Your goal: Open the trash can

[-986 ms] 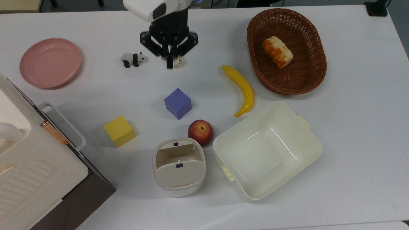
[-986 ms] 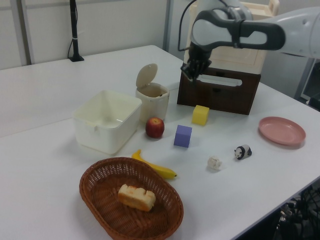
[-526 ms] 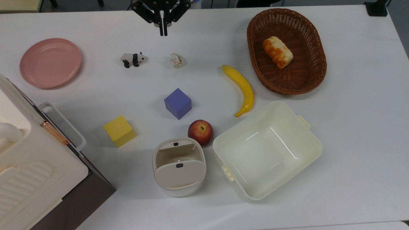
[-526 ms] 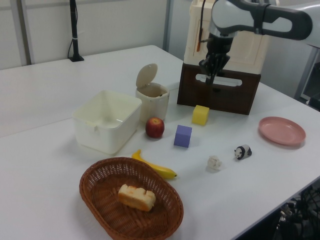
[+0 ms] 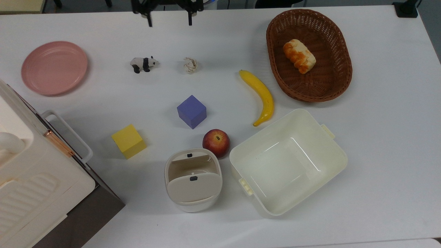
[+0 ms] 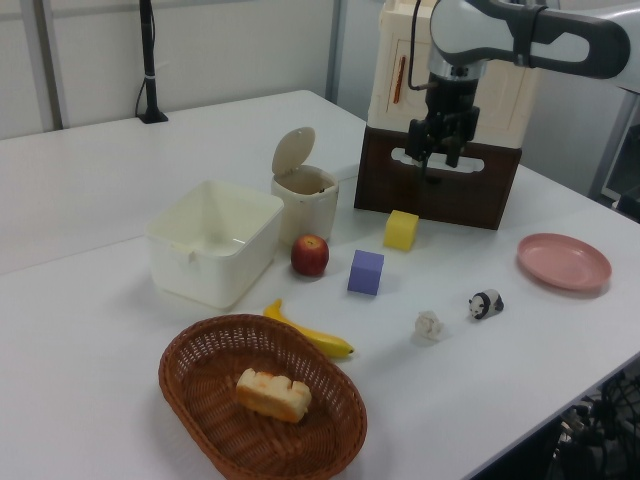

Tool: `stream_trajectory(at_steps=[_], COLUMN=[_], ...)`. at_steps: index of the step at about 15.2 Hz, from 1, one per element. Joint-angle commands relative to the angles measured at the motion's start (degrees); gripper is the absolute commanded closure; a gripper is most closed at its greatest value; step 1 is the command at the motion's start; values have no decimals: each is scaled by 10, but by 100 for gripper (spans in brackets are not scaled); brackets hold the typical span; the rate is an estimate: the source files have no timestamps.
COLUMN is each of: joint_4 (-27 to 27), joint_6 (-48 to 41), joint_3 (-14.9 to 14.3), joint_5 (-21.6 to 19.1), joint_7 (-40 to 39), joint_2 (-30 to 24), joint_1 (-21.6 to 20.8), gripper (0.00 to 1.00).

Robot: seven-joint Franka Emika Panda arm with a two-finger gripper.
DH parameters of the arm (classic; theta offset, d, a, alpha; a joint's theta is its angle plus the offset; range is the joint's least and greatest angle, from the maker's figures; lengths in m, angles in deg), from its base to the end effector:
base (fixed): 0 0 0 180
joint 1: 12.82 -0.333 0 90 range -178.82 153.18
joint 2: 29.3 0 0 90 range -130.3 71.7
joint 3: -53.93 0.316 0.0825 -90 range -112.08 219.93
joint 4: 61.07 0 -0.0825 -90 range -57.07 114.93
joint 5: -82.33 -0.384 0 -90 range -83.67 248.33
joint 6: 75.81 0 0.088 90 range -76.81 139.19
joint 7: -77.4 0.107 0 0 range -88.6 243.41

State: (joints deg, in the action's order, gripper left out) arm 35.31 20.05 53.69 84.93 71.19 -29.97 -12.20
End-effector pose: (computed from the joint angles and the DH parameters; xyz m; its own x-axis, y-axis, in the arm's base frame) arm 0.5573 -0.0128 0.5872 0.9952 0.0977 -0.0024 0.0977 -0.9942 0.0451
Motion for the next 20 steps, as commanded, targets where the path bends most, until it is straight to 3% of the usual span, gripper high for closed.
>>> stream_trajectory(at_steps=[1, 4, 7, 15, 20], joint_4=[-10, -21, -21, -15, -16], joint_6=[-24, -23, -18, -42, -41], joint_3=[-34, -41, -33, -28, -28], joint_5=[-49, -64, -60, -52, -53], joint_7=[9, 76, 206, 109, 103], joint_2=[-23, -23, -21, -21, -20], joint_1=[1, 0, -5, -7, -7], gripper=[0, 0, 0, 0, 0])
